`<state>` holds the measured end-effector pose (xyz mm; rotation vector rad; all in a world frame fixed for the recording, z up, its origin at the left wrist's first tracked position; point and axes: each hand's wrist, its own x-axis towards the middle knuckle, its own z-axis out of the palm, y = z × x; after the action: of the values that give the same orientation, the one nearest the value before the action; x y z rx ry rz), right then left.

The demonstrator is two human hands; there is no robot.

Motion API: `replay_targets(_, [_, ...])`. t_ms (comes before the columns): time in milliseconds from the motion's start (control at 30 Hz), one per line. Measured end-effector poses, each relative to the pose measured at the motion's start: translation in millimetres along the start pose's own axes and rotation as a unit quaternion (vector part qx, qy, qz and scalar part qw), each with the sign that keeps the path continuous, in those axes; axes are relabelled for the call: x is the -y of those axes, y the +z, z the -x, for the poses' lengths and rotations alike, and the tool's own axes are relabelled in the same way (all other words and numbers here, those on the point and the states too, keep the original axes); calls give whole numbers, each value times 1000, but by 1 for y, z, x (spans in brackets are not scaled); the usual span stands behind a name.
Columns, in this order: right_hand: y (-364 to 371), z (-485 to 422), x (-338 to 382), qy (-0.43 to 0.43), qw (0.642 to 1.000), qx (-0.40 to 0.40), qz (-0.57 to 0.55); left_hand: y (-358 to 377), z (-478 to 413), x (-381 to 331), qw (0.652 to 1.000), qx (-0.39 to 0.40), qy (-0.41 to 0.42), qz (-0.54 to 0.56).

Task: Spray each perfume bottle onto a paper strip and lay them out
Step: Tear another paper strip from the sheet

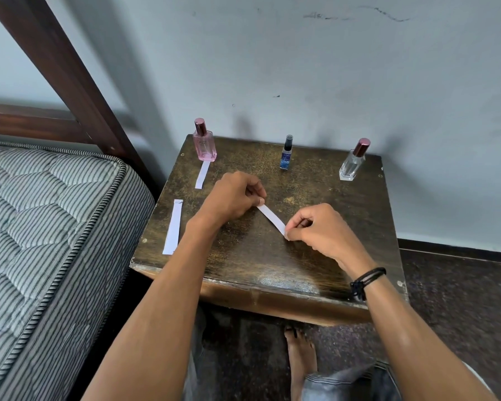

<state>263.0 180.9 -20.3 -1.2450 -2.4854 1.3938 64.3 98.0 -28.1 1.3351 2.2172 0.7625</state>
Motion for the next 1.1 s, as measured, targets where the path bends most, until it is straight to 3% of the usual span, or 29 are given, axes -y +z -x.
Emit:
replay_targets(167, [-6,2,2,6,997,21,-69,-4,0,2,1000,3,8,17])
replay_targets(300, [-10,-1,-2,6,991,-53,-119,-8,2,3,997,51,17,53])
replay_targets(533, [-1,-4,-3,-58,997,-1,60,1,-1,-1,998,36,33,38])
replay_targets(800, [0,-3,-3,-71,994,18,86,7,1,-4,997,29,55,47])
replay_targets(933, [-5,-4,-2,-78,995,48,45,8,0,-3,997,25,58,45])
replay_targets(1100, [-6,-13,-1,-73,991,-85,-77,5,-2,-2,997,14,51,50])
